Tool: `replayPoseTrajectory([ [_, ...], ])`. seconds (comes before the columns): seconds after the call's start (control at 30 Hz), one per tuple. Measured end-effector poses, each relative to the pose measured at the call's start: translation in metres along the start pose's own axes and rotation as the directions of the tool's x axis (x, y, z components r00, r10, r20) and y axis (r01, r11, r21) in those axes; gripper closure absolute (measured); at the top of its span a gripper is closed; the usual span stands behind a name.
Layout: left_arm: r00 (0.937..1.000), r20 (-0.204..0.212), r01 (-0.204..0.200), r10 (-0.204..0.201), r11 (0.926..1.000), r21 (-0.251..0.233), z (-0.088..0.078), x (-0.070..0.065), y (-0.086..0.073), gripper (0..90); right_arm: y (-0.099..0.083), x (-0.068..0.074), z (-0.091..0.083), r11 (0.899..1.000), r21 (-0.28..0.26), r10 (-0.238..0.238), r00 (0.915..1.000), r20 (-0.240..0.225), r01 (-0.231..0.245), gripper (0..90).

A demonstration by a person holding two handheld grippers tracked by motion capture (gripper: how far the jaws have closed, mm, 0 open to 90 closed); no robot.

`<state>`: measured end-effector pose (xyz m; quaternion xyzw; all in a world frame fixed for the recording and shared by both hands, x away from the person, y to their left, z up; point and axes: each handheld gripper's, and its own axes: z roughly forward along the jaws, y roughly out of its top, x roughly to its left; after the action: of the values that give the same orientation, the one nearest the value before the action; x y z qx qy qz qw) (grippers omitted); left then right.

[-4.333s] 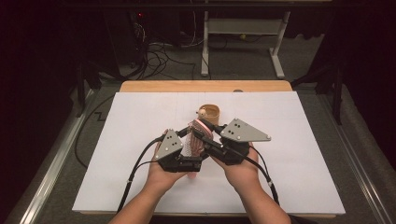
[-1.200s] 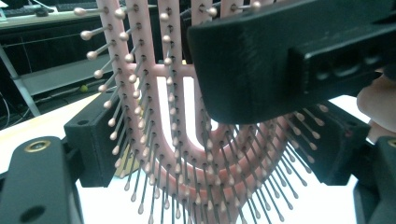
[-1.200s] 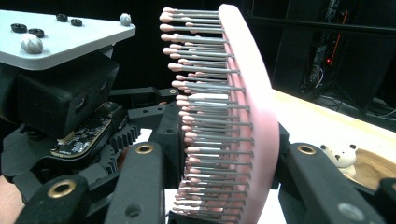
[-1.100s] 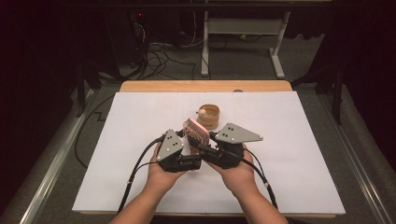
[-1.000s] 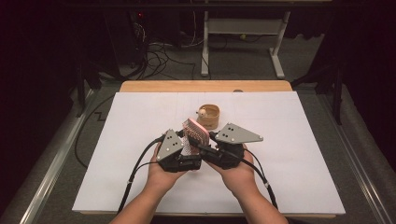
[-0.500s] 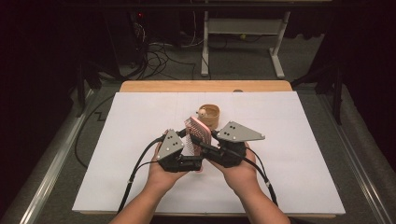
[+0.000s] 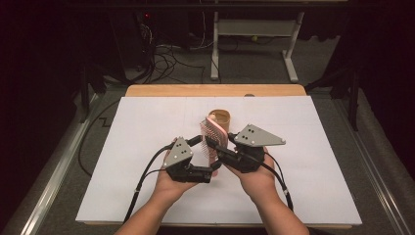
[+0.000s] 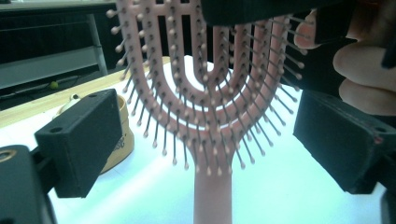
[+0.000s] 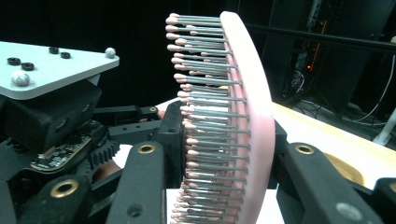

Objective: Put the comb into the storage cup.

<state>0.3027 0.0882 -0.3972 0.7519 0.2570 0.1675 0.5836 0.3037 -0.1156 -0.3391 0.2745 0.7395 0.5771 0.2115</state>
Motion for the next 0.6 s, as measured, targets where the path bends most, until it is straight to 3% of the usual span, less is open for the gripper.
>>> replayPoseTrajectory([
  [0.2, 1.0, 0.004, 0.009, -0.009, 0.9998, -0.016, -0.009, 0.005, -0.005, 7.2, -0.002, -0.007, -0.004, 1.0, -0.013, 0.005, 0.9998, 0.018, -0.005, 64.6],
  [0.6, 0.997, -0.056, 0.054, -0.053, 0.9985, 0.014, -0.025, 0.033, -0.025, 3.9, -0.005, -0.017, -0.012, 1.0, -0.019, 0.004, 0.9986, 0.052, -0.003, 64.6],
])
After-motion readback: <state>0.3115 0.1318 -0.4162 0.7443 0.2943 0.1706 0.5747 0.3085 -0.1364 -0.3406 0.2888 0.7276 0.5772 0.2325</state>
